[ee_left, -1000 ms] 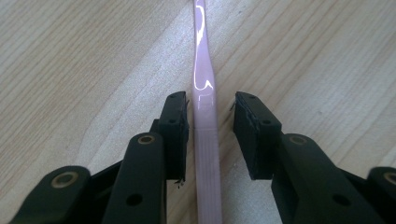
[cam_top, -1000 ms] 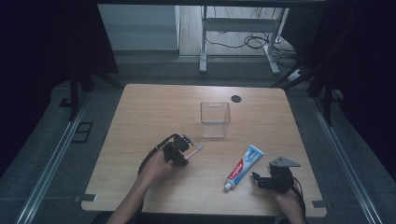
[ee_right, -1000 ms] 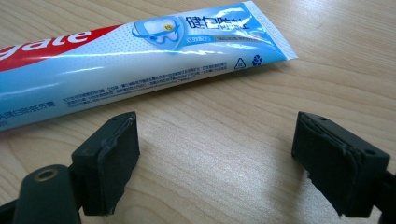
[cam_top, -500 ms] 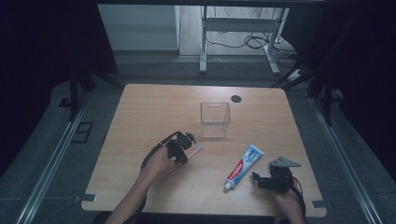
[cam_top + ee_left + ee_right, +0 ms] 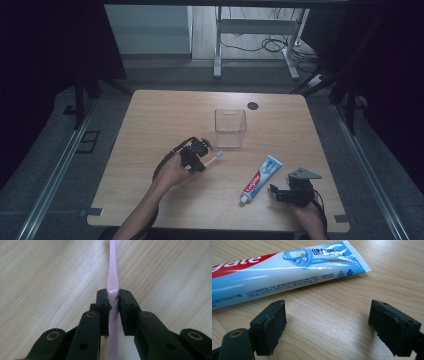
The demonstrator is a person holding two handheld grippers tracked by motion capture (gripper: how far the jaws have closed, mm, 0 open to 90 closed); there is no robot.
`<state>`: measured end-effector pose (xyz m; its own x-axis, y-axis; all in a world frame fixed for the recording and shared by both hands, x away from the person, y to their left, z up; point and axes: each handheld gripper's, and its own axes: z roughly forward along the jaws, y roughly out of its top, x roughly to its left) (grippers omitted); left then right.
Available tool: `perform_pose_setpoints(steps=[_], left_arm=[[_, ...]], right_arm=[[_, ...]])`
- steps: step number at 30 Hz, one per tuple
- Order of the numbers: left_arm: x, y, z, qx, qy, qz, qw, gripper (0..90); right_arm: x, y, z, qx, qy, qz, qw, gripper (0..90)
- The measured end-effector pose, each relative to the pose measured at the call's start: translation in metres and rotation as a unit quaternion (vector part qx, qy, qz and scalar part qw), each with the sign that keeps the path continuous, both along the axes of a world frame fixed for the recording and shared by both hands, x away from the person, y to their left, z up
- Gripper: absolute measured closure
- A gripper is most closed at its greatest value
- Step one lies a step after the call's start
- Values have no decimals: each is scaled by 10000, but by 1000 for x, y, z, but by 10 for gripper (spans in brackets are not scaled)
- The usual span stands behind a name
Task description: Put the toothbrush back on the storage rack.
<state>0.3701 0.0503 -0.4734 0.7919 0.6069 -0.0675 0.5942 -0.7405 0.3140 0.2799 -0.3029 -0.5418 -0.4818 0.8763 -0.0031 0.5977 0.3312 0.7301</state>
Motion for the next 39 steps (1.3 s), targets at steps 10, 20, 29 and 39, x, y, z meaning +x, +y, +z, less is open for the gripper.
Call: perform_pose_setpoints(steps=[10,20,29,39], left_arm=[[-7,-8,21,-242,-218,-129,9994,788],[-11,-12,39,-453,-434,-238,9977,788],[-11,-15,60,-590,-796,-195,9949,788],[-3,-18,76,-758,-1045,-67,9916,787]], right_arm=[[0,0,0,3,18,-8,10000,146],[0,0,0,3,10,-7,10000,146],[0,0,0,1,6,-3,10000,146],[0,0,0,1,7,-3,10000,146]])
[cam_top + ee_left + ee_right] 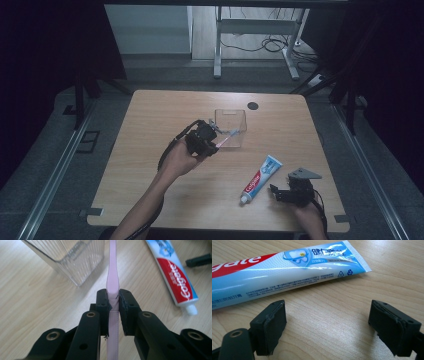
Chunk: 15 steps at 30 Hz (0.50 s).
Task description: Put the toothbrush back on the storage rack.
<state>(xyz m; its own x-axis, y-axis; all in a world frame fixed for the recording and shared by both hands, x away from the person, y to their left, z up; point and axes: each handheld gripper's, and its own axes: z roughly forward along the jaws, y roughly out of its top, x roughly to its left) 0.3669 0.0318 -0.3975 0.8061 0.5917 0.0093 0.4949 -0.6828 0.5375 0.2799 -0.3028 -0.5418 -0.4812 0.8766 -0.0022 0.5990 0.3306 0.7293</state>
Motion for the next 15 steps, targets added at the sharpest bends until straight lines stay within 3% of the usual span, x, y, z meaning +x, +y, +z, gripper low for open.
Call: perform_pose_setpoints(steps=[15], left_arm=[[26,-7,14,-217,-56,342,9992,788]], right_arm=[[0,0,0,2,11,2,10000,141]])
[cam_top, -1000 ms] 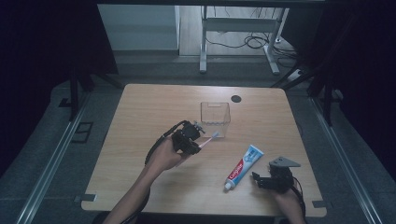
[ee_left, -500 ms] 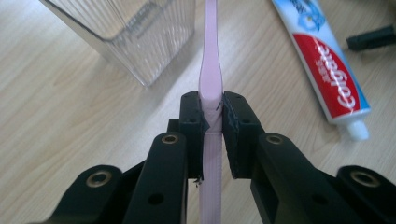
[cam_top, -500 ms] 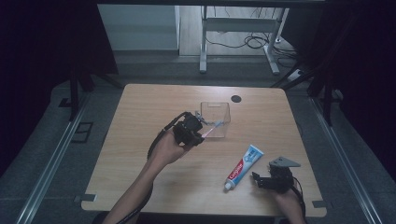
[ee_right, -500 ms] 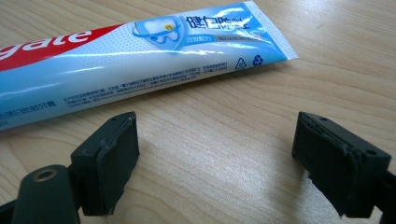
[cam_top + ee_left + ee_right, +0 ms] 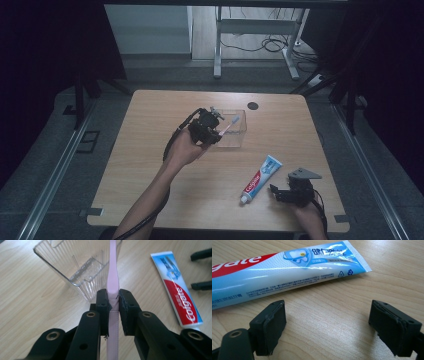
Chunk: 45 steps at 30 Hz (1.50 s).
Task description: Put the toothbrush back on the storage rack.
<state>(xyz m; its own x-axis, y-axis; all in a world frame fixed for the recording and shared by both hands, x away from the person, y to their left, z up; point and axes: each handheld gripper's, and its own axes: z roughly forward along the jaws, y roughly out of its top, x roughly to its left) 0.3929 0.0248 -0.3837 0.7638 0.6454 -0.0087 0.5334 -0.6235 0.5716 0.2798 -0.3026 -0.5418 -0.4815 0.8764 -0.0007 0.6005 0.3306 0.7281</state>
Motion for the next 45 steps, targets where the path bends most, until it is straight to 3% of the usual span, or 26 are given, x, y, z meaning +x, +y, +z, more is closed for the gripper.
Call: perform_pose_setpoints(steps=[11,25,45], left_arm=[[21,-13,8,-31,12,226,9997,788],[47,-25,-1,58,193,493,9986,787],[78,-31,1,111,320,791,9963,788]], right_arm=[[0,0,0,-7,-7,16,10000,138],[0,0,0,-7,0,28,10000,134],[0,0,0,-10,4,44,10000,130]])
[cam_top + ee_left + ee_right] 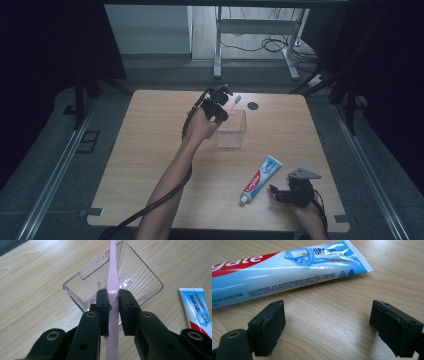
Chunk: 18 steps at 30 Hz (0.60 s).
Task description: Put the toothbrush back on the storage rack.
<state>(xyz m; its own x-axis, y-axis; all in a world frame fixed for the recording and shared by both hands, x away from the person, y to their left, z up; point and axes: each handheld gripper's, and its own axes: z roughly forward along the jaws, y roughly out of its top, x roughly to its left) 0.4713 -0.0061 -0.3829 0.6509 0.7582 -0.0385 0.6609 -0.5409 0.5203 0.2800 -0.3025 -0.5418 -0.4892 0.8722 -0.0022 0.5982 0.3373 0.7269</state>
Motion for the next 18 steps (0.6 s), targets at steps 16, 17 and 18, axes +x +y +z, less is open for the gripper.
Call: perform_pose_setpoints(steps=[16,17,18], left_arm=[[17,-9,-13,-15,169,203,9997,787],[18,-10,-14,-21,165,210,9996,787],[18,-10,-14,-14,166,212,9996,787]], right_arm=[[0,0,0,-2,4,4,10000,128],[0,0,0,3,10,4,10000,128],[0,0,0,1,7,7,10000,128]])
